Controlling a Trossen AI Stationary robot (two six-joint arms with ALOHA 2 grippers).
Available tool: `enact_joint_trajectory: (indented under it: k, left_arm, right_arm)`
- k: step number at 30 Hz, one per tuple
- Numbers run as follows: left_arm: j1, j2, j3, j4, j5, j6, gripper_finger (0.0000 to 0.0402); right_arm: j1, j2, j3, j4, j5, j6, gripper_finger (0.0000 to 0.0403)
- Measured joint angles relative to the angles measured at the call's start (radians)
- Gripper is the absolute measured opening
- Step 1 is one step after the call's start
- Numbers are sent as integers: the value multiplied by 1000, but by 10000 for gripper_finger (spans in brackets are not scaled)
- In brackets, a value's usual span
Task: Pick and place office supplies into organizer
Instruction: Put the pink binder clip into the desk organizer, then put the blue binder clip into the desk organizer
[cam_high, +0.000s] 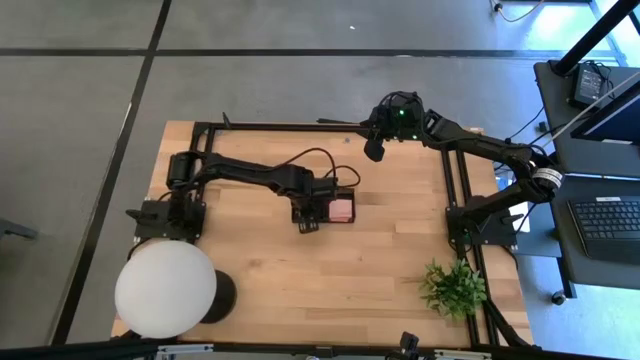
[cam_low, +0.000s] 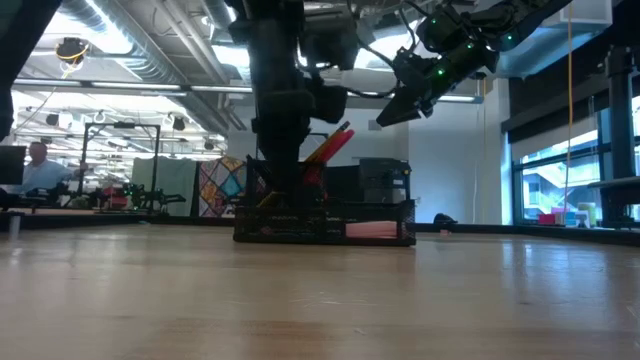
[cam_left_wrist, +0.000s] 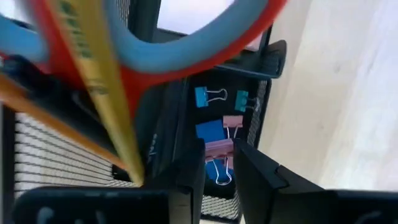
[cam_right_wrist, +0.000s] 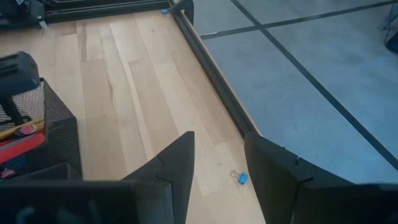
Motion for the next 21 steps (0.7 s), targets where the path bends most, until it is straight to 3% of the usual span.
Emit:
enact_joint_trajectory:
  k: [9,21]
  left_arm:
    - [1,23,0,-4,0,-6,76]
    - [2,18,0,-19,14,-20,123]
  right_arm:
    - [0,0,0,0,0,0,145]
    - [0,0,0,0,0,-2,145]
